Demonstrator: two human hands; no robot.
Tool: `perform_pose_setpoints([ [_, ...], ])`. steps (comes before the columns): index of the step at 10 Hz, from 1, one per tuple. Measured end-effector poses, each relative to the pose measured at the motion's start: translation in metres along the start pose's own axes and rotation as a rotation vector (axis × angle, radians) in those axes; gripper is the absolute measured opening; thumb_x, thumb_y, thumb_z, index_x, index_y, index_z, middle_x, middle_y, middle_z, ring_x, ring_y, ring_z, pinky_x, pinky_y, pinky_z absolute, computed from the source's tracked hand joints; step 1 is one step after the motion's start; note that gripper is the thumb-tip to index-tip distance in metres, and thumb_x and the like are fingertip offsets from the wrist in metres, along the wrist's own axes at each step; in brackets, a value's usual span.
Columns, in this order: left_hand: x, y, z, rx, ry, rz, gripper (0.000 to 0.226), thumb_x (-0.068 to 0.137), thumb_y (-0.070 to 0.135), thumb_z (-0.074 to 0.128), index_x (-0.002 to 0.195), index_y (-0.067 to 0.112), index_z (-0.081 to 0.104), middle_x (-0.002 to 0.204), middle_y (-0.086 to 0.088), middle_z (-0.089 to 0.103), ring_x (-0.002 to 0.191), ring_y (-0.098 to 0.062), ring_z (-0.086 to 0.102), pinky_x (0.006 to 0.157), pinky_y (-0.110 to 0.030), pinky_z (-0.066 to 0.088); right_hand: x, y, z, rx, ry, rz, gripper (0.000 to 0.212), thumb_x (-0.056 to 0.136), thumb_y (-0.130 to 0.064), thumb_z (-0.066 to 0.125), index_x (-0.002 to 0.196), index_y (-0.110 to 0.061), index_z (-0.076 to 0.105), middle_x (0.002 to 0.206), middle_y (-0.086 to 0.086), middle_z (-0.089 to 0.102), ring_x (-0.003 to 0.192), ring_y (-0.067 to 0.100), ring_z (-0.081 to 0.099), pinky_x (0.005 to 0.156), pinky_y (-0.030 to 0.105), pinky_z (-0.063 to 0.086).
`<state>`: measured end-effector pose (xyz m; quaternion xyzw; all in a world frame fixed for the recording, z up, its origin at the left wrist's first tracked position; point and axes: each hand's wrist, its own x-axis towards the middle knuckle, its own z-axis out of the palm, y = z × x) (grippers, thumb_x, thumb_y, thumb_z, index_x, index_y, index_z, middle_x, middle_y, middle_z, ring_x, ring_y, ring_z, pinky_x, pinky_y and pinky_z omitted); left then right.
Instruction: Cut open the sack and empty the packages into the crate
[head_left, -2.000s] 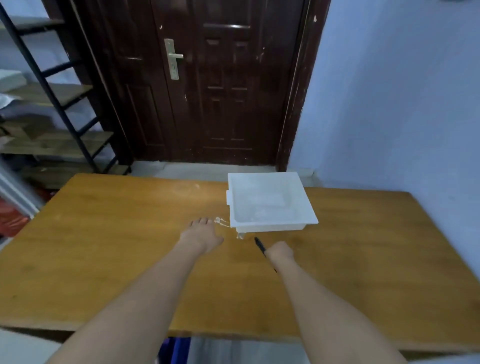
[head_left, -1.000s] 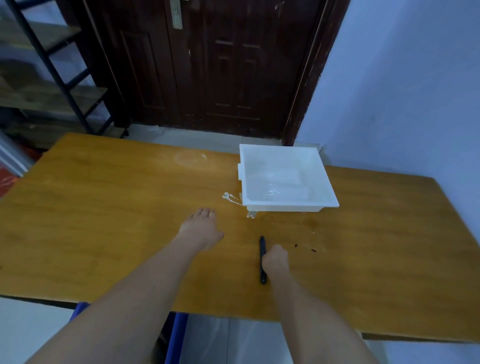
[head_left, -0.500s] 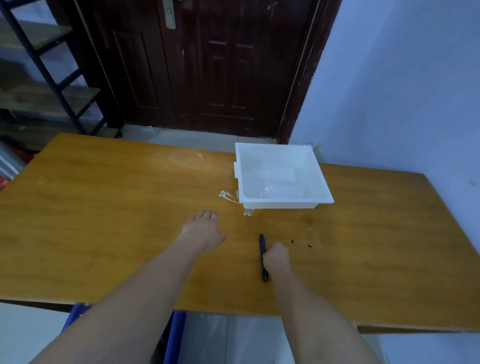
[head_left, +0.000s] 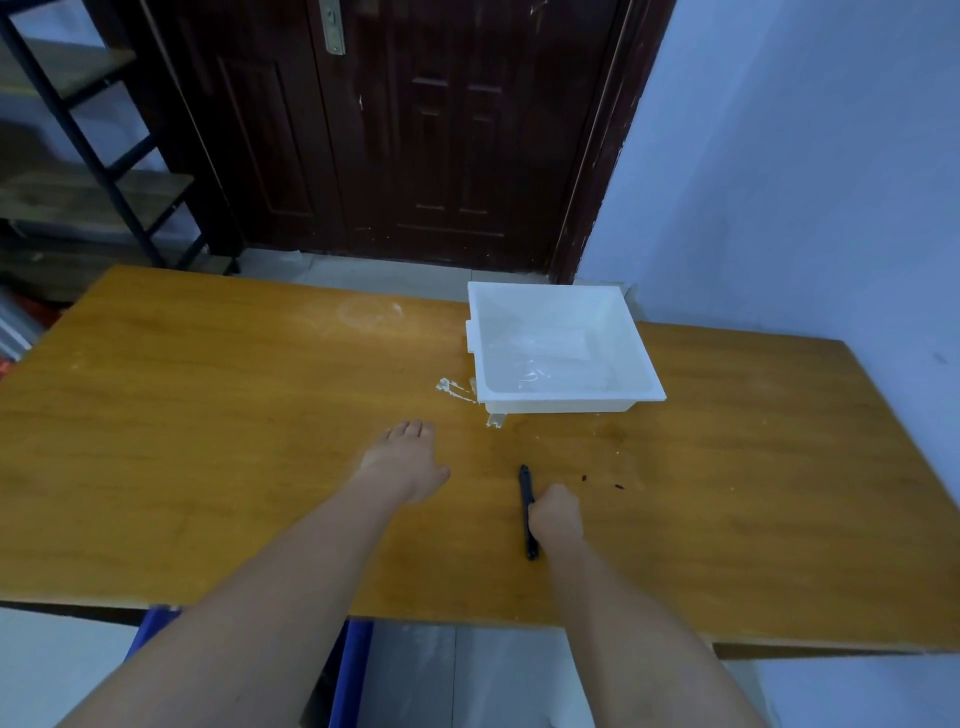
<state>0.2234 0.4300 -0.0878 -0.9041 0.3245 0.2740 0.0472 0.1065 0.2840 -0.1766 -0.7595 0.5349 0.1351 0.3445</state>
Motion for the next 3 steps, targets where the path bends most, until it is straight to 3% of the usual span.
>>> perform_pose_setpoints([
  [3, -0.004, 0.0, -0.008, 0.005, 0.037, -0.002, 0.071, 0.097, 0.044, 0.034, 0.151, 0.009, 0.004, 0.161, -0.008, 0.005, 0.149, -0.023, 0.004, 0.121, -0.038, 0.01, -0.012, 0.001, -0.008, -0.017, 0.024, 0.007, 0.033, 0.095, -0.006, 0.045, 0.063, -0.014, 0.042, 0.066, 0.001, 0.046, 0.054, 0.013, 0.044, 0.047, 0.024, 0.038],
])
